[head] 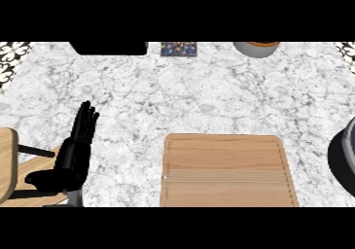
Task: Pick the can from the cutting board and place it in the pot
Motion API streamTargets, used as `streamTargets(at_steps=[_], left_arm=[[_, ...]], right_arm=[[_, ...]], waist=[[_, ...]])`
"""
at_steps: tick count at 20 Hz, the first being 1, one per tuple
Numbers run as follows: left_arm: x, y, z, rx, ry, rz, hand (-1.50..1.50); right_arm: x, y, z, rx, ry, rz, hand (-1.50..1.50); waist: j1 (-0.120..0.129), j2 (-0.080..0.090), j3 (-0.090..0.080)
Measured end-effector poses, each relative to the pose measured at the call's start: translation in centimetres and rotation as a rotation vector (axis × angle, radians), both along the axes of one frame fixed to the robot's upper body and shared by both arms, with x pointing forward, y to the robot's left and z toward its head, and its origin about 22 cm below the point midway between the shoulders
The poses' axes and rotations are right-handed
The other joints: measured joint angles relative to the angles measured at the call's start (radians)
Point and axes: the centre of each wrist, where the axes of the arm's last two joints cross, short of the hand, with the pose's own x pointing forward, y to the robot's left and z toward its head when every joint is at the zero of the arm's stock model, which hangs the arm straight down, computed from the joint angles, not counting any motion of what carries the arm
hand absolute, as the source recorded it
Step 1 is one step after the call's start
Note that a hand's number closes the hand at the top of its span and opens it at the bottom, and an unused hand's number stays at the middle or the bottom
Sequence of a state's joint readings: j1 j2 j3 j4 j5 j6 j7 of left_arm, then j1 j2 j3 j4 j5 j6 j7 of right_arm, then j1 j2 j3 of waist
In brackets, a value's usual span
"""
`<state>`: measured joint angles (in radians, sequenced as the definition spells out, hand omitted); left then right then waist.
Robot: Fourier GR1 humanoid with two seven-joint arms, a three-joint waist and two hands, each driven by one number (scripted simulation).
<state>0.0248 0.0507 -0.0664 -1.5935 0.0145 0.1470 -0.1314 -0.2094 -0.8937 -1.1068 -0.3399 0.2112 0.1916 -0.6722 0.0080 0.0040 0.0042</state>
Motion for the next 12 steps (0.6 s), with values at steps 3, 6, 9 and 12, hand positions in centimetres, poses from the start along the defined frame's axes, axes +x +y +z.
streamTargets(at_steps=[3,6,9,12], left_arm=[[0.3,-0.3,0.3,-0.004,-0.01,0.006,0.0],[0.9,-0.5,0.9,-0.004,-0.007,0.005,0.0],[0.8,-0.8,0.6,-0.004,-0.009,0.002,0.0],[0.5,-0.2,0.4,0.002,-0.011,0.01,0.0]], right_arm=[[-2.1,-0.8,0.5,-0.006,0.003,-0.007,-1.5],[-3.3,-1.3,1.0,-0.006,-0.013,-0.025,-1.5],[-4.2,-1.7,1.5,0.005,-0.044,-0.062,-1.5],[-5.4,-2.0,1.6,0.014,-0.07,-0.104,-1.5]], waist=[[-0.002,0.0,0.001],[-0.003,0.0,0.001],[-0.004,0.0,0.002],[-0.005,-0.001,0.002]])
